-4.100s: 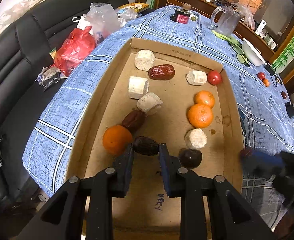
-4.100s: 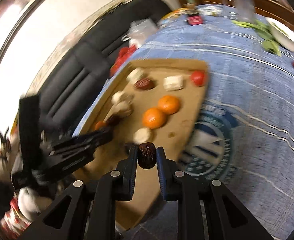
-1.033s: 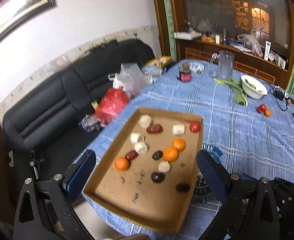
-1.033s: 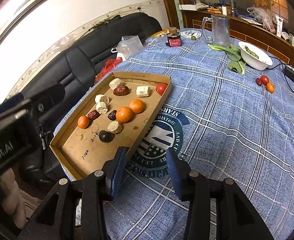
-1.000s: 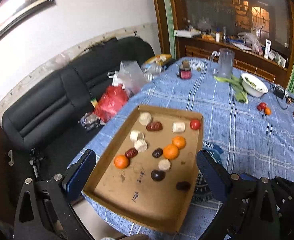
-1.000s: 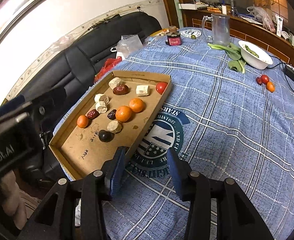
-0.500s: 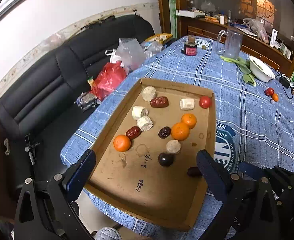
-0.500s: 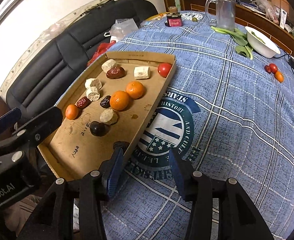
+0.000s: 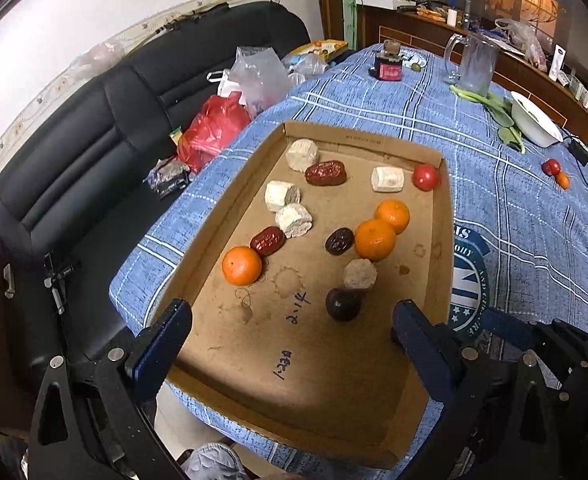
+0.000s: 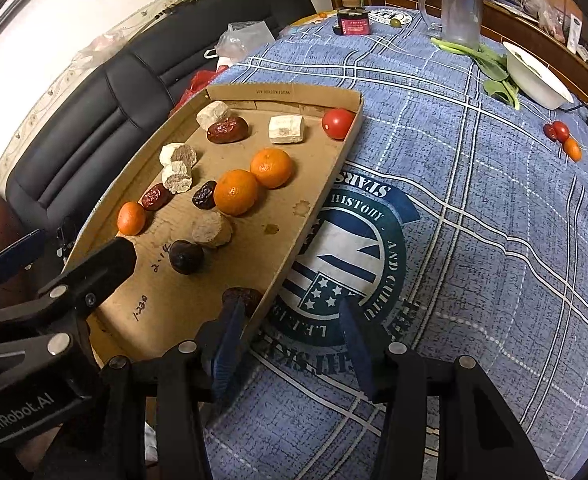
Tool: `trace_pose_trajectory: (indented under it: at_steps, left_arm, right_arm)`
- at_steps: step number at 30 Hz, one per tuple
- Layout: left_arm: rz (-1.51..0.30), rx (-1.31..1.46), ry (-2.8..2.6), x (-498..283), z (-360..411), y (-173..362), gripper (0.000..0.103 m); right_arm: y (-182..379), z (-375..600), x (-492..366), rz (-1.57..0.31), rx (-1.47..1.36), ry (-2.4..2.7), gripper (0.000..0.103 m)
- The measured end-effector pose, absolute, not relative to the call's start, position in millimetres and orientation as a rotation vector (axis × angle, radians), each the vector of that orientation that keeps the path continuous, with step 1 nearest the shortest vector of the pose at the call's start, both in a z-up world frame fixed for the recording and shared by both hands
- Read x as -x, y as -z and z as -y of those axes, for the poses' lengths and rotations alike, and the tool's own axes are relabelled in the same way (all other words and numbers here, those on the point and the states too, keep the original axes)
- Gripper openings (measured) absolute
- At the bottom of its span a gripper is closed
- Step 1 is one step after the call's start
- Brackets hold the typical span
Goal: Organize fruits
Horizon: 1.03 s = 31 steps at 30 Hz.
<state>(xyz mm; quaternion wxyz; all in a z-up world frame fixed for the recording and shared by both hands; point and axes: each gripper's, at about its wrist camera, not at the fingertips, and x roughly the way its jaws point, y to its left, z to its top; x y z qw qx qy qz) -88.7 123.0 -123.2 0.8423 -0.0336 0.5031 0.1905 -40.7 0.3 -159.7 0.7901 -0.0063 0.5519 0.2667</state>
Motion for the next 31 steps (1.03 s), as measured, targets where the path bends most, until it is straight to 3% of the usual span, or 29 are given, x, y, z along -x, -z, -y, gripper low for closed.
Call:
trace_pose_trajectory:
  at_steps: [31]
  left_arm:
    - [-1.116, 0.137, -0.418, 90.4, -131.9, 135.2, 0.101]
  right_arm:
    - [168.1, -8.5, 42.0, -1.185, 0.091, -0.553, 0.065]
